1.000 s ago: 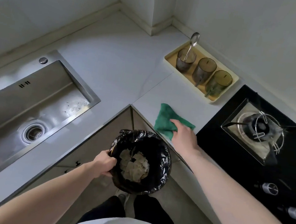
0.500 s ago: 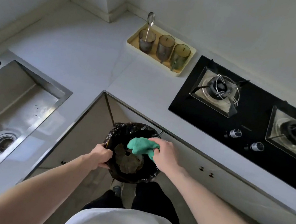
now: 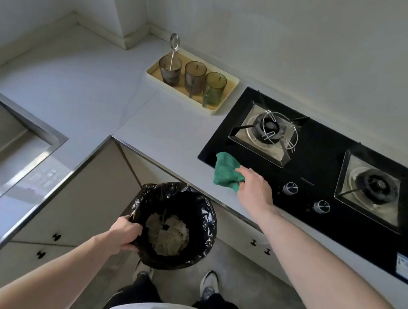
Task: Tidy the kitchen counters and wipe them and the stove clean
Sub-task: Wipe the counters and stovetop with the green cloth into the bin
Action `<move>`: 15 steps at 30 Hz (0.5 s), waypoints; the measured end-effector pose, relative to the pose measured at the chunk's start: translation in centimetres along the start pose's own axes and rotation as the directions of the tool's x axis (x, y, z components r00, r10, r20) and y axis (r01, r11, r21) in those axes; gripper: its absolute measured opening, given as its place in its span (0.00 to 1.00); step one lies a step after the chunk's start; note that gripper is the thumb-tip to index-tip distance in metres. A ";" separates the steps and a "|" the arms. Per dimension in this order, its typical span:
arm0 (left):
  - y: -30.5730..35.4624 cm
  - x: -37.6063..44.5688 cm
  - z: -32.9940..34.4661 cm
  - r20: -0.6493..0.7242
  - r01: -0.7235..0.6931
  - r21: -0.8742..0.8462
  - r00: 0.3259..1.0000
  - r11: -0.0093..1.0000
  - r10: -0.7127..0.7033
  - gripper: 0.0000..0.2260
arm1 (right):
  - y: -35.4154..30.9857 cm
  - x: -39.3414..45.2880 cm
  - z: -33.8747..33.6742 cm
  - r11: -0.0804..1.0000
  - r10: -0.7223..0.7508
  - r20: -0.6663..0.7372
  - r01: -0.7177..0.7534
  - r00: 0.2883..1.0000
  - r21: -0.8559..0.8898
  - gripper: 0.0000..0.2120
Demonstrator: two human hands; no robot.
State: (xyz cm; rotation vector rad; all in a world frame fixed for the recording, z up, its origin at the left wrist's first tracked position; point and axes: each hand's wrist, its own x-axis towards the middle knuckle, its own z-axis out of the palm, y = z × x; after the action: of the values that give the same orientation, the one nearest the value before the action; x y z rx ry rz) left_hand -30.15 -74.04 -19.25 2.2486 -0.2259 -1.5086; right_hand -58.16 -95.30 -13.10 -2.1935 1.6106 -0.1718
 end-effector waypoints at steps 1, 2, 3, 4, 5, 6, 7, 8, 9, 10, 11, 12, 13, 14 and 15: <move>-0.2 -0.2 0.8 -0.007 0.006 -0.011 1.000 1.000 -0.006 0.14 | 1.0 0.1 0.5 0.998 0.014 0.057 -0.010 0.998 -0.059 0.24; -0.4 -0.3 1.8 -0.020 0.011 -0.021 1.000 1.000 -0.011 0.15 | 2.2 0.0 1.0 0.995 0.022 0.107 -0.011 0.994 -0.100 0.25; -0.8 -0.4 2.8 -0.029 0.016 -0.026 0.999 1.000 -0.017 0.15 | 3.3 -0.5 1.6 0.993 0.025 0.148 -0.007 0.989 -0.117 0.26; -1.1 -0.6 3.7 -0.033 0.024 -0.032 0.999 0.999 -0.025 0.15 | 4.3 -1.2 2.1 0.993 0.019 0.175 0.001 0.984 -0.115 0.27; -1.3 -1.0 4.6 -0.033 0.028 -0.043 0.999 0.999 -0.029 0.15 | 5.2 -2.1 2.2 0.994 0.017 0.187 0.004 0.982 -0.109 0.28; -1.4 -1.8 5.8 -0.048 0.036 -0.050 0.998 0.998 -0.039 0.14 | 6.4 -3.0 2.1 0.993 0.020 0.190 0.002 0.982 -0.114 0.30; -1.5 -2.4 6.6 -0.057 0.040 -0.047 0.997 0.998 -0.043 0.13 | 7.4 -3.8 1.8 0.992 0.030 0.186 -0.007 0.982 -0.126 0.30; -1.6 -2.9 7.6 -0.061 0.048 -0.039 0.997 0.998 -0.050 0.13 | 8.6 -4.8 1.5 0.990 0.046 0.185 -0.021 0.982 -0.137 0.30; -1.9 -3.2 8.4 -0.057 0.052 -0.034 0.997 0.998 -0.054 0.13 | 10.0 -5.7 1.0 0.990 0.064 0.182 -0.039 0.981 -0.137 0.29; -2.0 -3.6 9.3 -0.055 0.052 -0.021 0.997 0.998 -0.053 0.13 | 11.5 -6.8 0.4 0.989 0.086 0.179 -0.062 0.980 -0.134 0.27; -2.2 -3.9 10.1 -0.046 0.052 -0.001 0.998 0.999 -0.052 0.13 | 12.9 -7.8 -0.1 0.988 0.107 0.179 -0.084 0.978 -0.133 0.26; -2.1 -4.2 10.8 -0.036 0.052 0.024 0.998 0.998 -0.051 0.12 | 14.4 -8.7 -0.8 0.985 0.130 0.181 -0.105 0.975 -0.139 0.25; -2.0 -4.5 11.5 -0.024 0.053 0.053 0.998 0.997 -0.052 0.11 | 15.5 -9.6 -1.4 0.981 0.150 0.181 -0.122 0.972 -0.153 0.24; -1.8 -5.2 12.0 -0.014 0.055 0.081 0.998 0.995 -0.054 0.10 | 16.4 -10.2 -1.9 0.977 0.166 0.171 -0.138 0.971 -0.163 0.23; -1.7 -5.8 12.5 0.002 0.048 0.099 0.999 0.994 -0.049 0.10 | 17.0 -10.8 -2.5 0.974 0.177 0.149 -0.152 0.973 -0.165 0.22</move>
State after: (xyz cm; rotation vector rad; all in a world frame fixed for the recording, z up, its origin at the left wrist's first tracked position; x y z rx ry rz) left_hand -44.01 -73.63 -19.14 2.3431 -0.2543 -1.5595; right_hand -77.49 -90.06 -16.01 -2.1070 1.7532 0.1802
